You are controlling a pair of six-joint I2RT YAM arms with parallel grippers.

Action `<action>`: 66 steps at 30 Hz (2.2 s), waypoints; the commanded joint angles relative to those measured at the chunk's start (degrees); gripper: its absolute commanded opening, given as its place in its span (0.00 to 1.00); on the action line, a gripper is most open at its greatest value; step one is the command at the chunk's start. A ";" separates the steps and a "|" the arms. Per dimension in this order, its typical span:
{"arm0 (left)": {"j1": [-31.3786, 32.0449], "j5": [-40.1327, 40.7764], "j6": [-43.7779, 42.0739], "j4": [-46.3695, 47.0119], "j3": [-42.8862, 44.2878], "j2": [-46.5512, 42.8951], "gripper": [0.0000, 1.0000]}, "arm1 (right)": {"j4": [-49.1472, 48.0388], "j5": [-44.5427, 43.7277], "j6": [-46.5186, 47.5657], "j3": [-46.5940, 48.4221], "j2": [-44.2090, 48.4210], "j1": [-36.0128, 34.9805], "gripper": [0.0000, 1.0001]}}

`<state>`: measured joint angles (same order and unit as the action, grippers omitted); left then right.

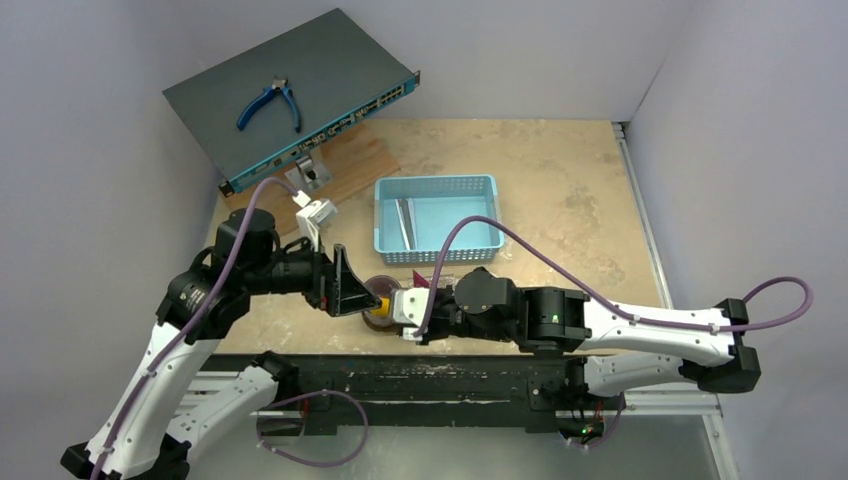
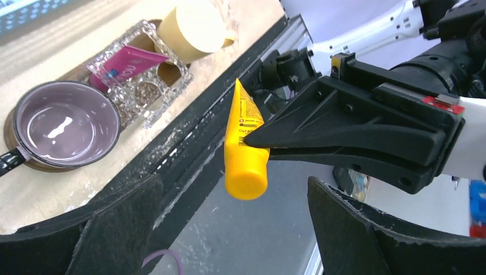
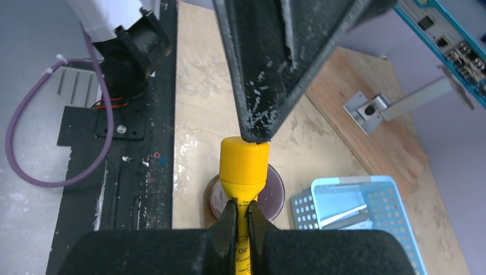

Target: Prepare toiletry sets of a toothbrush and toothpaste on the tray

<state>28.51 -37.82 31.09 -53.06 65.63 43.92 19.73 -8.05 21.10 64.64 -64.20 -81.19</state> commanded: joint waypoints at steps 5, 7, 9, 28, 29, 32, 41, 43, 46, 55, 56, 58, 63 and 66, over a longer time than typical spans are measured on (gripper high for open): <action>-0.39 -10.33 -7.59 -4.04 2.05 1.17 0.94 | 0.28 1.89 10.07 2.90 -1.33 -2.54 0.00; -0.39 -10.86 -8.90 -5.51 2.18 1.23 0.92 | 0.61 1.47 11.52 3.79 -1.99 -3.14 0.00; -0.39 -10.89 -10.16 -7.28 2.18 1.34 0.91 | 0.81 0.73 13.03 4.97 -2.80 -3.68 0.00; 0.85 -14.25 -10.66 -7.26 -3.09 -1.65 0.71 | 3.98 -5.65 19.77 13.06 -9.56 -7.69 0.00; 0.99 -14.36 -10.66 -7.24 -3.31 -1.57 0.69 | 3.98 -5.84 19.99 13.23 -9.68 -7.98 0.00; 1.34 -14.98 -10.59 -6.94 -3.76 -1.64 0.61 | 4.12 -6.70 20.37 13.64 -9.97 -8.43 0.00; 1.67 -16.05 -10.61 -6.19 -4.10 -1.73 0.06 | 3.40 -8.73 20.99 13.44 -9.73 -9.52 0.00; 1.71 -15.92 -10.70 -6.04 -3.97 -1.84 0.00 | 3.25 -9.09 20.92 13.28 -9.48 -9.61 0.00; 1.63 -15.22 -10.83 -6.18 -3.89 -1.88 0.00 | 2.38 -10.06 20.11 12.61 -8.83 -9.63 0.09; 1.63 -8.73 -10.44 -3.23 -5.15 -4.79 0.00 | -6.88 -14.62 12.54 4.30 -1.20 -9.63 0.49; 1.63 -7.95 -10.25 -2.53 -5.36 -5.33 0.00 | -8.32 -15.96 11.58 3.29 -0.31 -9.56 0.52; 1.63 -5.93 -9.89 -0.96 -5.84 -6.70 0.00 | -10.21 -18.15 9.17 1.97 0.87 -9.19 0.55; 1.63 0.56 -8.94 1.88 -7.74 -9.94 0.00 | -8.41 -16.44 -3.13 4.12 1.07 -1.02 0.55; 1.63 4.10 -8.17 3.74 -9.48 -12.05 0.00 | -6.83 -14.06 -11.02 5.35 0.92 5.30 0.57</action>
<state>29.78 -39.46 21.89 -55.42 57.74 34.09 13.65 -23.00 22.83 67.29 -63.70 -82.24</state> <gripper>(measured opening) 0.305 0.555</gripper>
